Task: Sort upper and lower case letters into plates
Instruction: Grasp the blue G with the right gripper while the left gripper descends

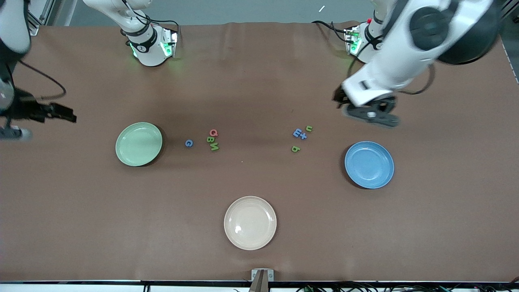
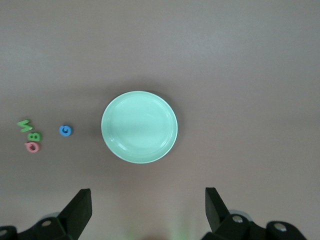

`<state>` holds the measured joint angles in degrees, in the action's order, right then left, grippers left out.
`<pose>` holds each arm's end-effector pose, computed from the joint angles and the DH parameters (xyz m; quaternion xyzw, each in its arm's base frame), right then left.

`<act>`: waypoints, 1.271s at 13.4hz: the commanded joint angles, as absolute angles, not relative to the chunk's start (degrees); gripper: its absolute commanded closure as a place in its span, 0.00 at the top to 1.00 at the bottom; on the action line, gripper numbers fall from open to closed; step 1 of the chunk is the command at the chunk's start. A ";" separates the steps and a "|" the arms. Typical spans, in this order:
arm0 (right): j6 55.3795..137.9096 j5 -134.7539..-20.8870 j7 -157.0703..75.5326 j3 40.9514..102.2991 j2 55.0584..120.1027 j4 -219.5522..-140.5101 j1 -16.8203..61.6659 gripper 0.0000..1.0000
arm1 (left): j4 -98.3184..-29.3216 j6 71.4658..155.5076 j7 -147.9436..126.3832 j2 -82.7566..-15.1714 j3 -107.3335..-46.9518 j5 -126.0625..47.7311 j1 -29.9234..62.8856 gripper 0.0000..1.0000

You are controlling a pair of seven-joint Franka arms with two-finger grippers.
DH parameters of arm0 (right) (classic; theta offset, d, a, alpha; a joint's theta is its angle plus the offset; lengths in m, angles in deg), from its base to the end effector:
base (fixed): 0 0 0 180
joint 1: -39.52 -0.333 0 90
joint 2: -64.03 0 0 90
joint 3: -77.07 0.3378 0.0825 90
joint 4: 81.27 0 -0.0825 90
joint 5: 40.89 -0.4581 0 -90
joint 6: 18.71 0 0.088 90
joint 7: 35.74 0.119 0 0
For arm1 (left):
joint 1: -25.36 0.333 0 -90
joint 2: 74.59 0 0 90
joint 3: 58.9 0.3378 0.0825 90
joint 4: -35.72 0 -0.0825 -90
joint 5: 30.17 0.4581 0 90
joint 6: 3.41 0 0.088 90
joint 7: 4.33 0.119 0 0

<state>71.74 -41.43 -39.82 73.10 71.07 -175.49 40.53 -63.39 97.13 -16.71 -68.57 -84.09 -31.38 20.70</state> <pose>0.6505 -0.0537 0.5164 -0.9955 0.0084 0.0937 0.0079 0.5739 -0.3215 0.5012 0.9877 -0.1491 -0.0445 0.0178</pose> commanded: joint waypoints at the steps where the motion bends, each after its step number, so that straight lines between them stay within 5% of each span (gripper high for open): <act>1: 73.20 -42.02 -35.33 73.64 74.05 -174.51 39.53 1.00 | -73.93 108.60 -21.89 -69.05 -87.20 -30.70 19.04 1.00; 4: 81.01 -46.77 -29.34 73.65 73.61 -182.66 36.72 1.00 | -82.04 117.51 -24.18 -67.30 -87.29 -30.35 16.31 1.00; 8: 101.65 -46.95 -19.60 73.65 72.12 -199.97 29.17 1.00 | -89.34 129.98 -31.38 -60.98 -87.38 -22.02 13.67 1.00; 11: 117.04 -46.95 -10.97 73.65 72.73 -209.48 22.32 1.00 | -89.62 134.47 -35.17 -55.09 -87.29 -14.12 14.01 1.00; 17: 129.97 -46.95 -5.50 73.65 77.20 -215.30 16.94 1.00 | -89.79 139.50 -39.93 -49.36 -87.12 -7.67 14.72 0.97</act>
